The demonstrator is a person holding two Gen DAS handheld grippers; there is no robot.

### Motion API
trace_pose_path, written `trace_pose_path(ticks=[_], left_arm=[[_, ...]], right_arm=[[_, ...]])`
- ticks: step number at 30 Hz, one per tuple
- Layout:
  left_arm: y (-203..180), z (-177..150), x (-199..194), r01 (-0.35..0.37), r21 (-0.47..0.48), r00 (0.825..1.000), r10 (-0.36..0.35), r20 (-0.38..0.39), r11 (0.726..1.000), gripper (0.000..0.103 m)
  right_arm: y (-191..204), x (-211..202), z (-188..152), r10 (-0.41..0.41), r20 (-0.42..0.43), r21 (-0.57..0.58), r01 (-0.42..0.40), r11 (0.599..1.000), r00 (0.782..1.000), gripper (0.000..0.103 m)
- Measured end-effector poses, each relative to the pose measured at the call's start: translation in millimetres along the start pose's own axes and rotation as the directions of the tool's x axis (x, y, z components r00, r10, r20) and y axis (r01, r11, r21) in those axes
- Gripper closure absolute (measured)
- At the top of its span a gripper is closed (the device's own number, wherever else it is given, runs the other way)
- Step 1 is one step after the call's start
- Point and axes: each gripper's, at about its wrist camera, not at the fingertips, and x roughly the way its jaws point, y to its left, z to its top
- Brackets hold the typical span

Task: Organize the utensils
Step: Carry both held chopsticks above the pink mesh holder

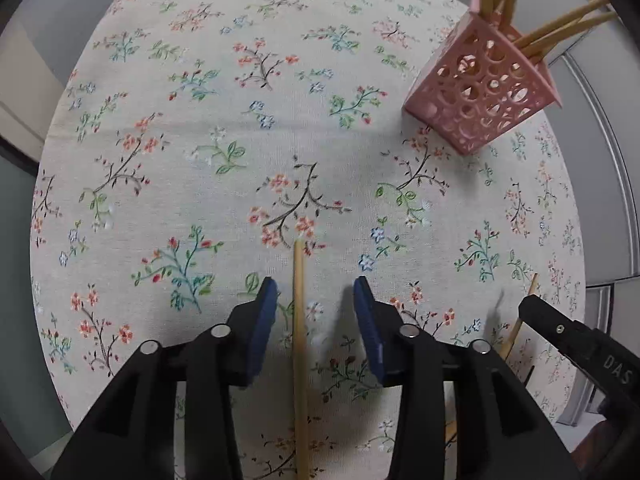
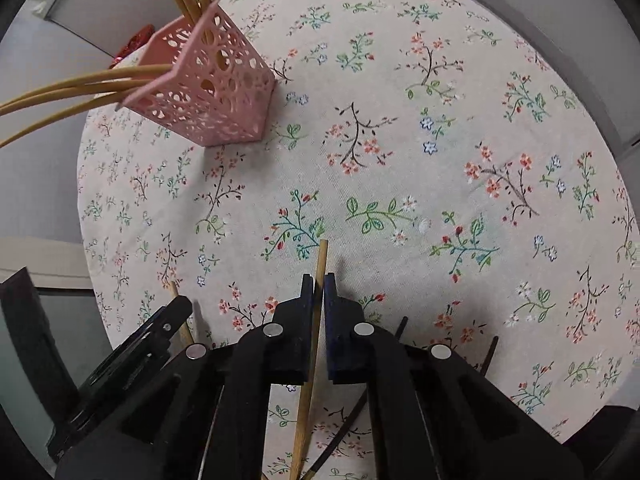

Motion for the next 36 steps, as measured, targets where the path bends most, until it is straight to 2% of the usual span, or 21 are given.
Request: trace_pose_path(ticks=[2,4,5,6,8,10,14,16,19,26,30,36], left_arm=[[-4.3,-1.1,1.2,-0.025,0.020,1.000,0.025,0.002,1.000,0.060],[-10.7,-3.1,3.1,-0.078,0.065,0.997,0.078,0.012,0.995,0.068],[-13.6,-5.1,3.7,-0.139,0.093,0.990,0.136,0.034,0.986,0.084],[-13.9,-5.1,3.2,-0.150,0.095,0.988,0.146,0.048,0.984,0.094],[-4.7,-4.4,1.4,-0.110,0.058,0.993,0.107,0.056,0.992,0.098],[9.5,-6.2,-4.7,-0.029,0.017,0.997,0.027,0.065,0.999,0.098],[24.9,-15.8,-37.4,0.107,-0.014,0.986,-0.104,0.133,0.994,0.098],[26.1,-25.9,-64.7,0.173,0.000,0.965,-0.169,0.200,0.985,0.098],[14.9,-38.8,-99.1,0.185,0.028,0.941,-0.186,0.282,0.982,0.098],[-16.9,-72.5,-164.1,0.124,0.104,0.884,-0.158,0.441,0.987,0.098],[-35.2,-75.9,-194.5,0.090,0.135,0.853,-0.146,0.501,0.987,0.098],[-57.5,-72.6,-246.1,0.064,0.169,0.788,-0.154,0.596,0.983,0.098]], right_arm=[[-3.4,-5.4,0.0,0.007,0.010,-0.008,-0.007,1.000,1.000,0.099],[-4.7,-8.7,-0.3,0.014,0.012,-0.012,-0.014,1.000,1.000,0.099],[-4.8,-10.7,-0.2,0.015,0.014,-0.018,-0.015,1.000,1.000,0.099],[-4.3,-12.3,-0.9,0.015,0.021,-0.024,-0.015,1.000,1.000,0.099],[-3.7,-18.6,-3.0,0.021,0.035,-0.035,-0.020,0.999,0.999,0.099],[-2.7,-23.6,-4.4,0.035,0.041,-0.039,-0.033,0.999,0.999,0.099],[-1.1,-46.8,-11.0,0.073,0.082,-0.078,-0.067,0.995,0.994,0.099],[-2.1,-59.4,-14.2,0.092,0.105,-0.097,-0.082,0.992,0.990,0.099],[-7.5,-80.1,-19.2,0.126,0.135,-0.114,-0.111,0.987,0.983,0.099],[-19.7,-137.0,-30.8,0.184,0.230,-0.169,-0.147,0.974,0.955,0.099],[-23.0,-173.9,-36.6,0.206,0.310,-0.210,-0.144,0.967,0.928,0.099],[-25.8,-217.4,-30.5,0.230,0.388,-0.248,-0.139,0.959,0.893,0.099]])
